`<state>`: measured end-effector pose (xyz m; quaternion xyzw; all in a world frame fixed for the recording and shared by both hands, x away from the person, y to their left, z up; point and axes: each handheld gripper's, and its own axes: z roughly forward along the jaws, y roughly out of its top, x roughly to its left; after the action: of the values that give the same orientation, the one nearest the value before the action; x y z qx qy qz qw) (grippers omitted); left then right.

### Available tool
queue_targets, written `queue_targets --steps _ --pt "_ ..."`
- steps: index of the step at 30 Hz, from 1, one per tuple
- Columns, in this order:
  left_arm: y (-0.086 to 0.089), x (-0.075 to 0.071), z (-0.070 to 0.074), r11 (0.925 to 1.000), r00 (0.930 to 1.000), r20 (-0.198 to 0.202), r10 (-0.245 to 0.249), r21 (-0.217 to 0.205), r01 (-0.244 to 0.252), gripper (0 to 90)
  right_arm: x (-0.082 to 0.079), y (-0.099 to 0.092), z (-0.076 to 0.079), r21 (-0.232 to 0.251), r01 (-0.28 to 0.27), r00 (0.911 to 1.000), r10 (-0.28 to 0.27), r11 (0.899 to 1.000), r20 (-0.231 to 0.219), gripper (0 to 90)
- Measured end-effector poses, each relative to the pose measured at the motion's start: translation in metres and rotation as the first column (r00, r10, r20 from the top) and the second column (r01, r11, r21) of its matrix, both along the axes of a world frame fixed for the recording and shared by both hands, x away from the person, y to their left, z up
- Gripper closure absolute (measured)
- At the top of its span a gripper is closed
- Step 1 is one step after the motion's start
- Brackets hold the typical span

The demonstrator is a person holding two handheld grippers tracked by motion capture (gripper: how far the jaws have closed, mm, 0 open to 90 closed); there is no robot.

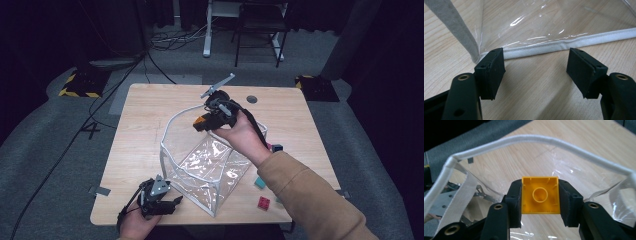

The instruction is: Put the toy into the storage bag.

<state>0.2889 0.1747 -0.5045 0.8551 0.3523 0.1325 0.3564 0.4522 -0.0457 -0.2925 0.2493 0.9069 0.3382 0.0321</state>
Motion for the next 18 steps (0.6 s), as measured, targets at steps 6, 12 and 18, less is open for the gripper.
queue_targets --steps 6,12,18 --pt "0.0 0.0 0.0 1.0 1.0 0.003 -0.001 0.003 0.001 31.0 0.005 0.017 -0.018 -0.114 -0.01 0.9969 0.001 0.993 -0.079 58.7" --pt "0.0 0.0 0.0 1.0 1.0 -0.001 0.0 0.0 0.0 31.0 0.009 0.027 -0.032 -0.209 -0.04 0.9911 0.013 0.977 -0.132 58.8" --pt "0.0 0.0 0.0 1.0 1.0 0.001 0.001 0.003 -0.001 31.0 0.009 0.033 -0.038 -0.278 -0.075 0.9841 0.026 0.958 -0.176 58.7"
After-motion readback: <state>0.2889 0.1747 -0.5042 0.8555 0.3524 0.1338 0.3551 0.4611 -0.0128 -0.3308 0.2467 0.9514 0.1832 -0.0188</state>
